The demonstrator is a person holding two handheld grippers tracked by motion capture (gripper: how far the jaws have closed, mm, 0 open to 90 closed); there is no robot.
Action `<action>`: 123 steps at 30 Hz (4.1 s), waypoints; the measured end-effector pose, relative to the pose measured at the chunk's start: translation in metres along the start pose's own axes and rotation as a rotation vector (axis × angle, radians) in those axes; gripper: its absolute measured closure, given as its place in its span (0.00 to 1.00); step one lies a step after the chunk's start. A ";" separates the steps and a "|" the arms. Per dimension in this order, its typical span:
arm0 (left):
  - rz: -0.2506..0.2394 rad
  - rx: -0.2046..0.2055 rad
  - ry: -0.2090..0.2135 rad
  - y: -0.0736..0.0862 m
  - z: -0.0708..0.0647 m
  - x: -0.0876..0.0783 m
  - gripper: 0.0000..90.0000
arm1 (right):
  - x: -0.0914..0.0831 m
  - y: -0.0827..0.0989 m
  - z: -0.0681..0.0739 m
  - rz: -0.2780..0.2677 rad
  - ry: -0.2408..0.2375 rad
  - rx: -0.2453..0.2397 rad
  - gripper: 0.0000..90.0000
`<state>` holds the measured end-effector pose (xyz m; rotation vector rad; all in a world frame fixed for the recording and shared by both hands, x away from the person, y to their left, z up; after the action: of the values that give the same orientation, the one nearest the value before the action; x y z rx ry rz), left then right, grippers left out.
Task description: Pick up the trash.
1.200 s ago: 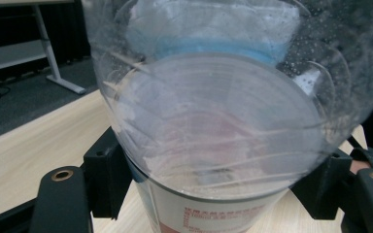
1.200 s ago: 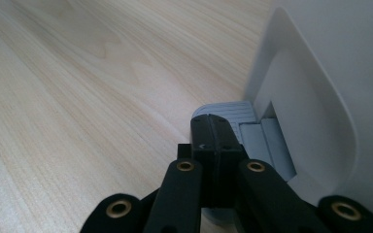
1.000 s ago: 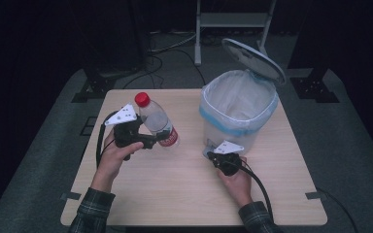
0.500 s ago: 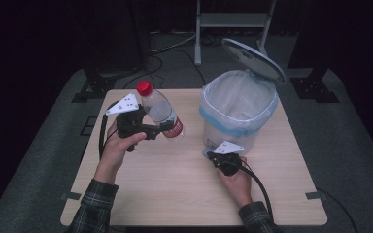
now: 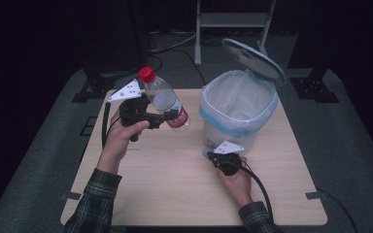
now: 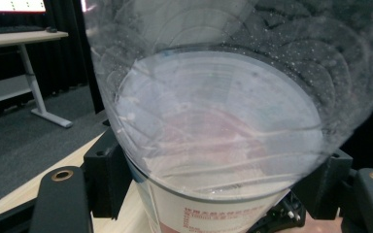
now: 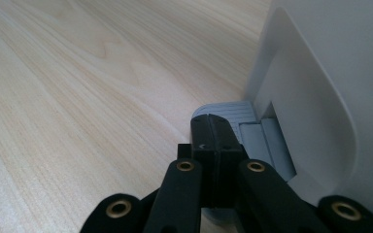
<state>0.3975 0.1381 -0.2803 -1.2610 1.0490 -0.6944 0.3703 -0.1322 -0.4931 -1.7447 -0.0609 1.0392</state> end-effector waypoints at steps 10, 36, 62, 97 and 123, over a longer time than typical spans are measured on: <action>-0.020 0.013 0.021 -0.021 0.002 0.010 0.29 | 0.000 0.000 0.000 0.000 0.001 0.001 0.99; -0.078 0.028 0.075 -0.072 0.005 0.046 0.29 | 0.000 0.000 0.000 0.000 0.001 0.002 0.99; -0.076 0.005 0.101 -0.069 0.013 0.101 0.29 | 0.000 0.000 0.000 0.001 0.003 0.003 0.99; -0.022 -0.018 0.101 -0.039 0.018 0.133 0.28 | 0.000 0.000 0.000 0.000 0.001 0.002 0.99; -0.021 -0.024 0.090 -0.035 0.020 0.116 0.20 | 0.000 0.000 0.000 0.001 0.000 0.004 0.99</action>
<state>0.4660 0.0366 -0.2750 -1.2723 1.1219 -0.7623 0.3701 -0.1318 -0.4932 -1.7415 -0.0574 1.0393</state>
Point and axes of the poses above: each handheld gripper's, and its own axes: x roughly forward along the jaws, y roughly out of its underside, z roughly to its left, the point moved 2 cm from there along x, roughly forward along the jaws, and after that the axes turned 3 degrees about z, right-handed, at the moved point
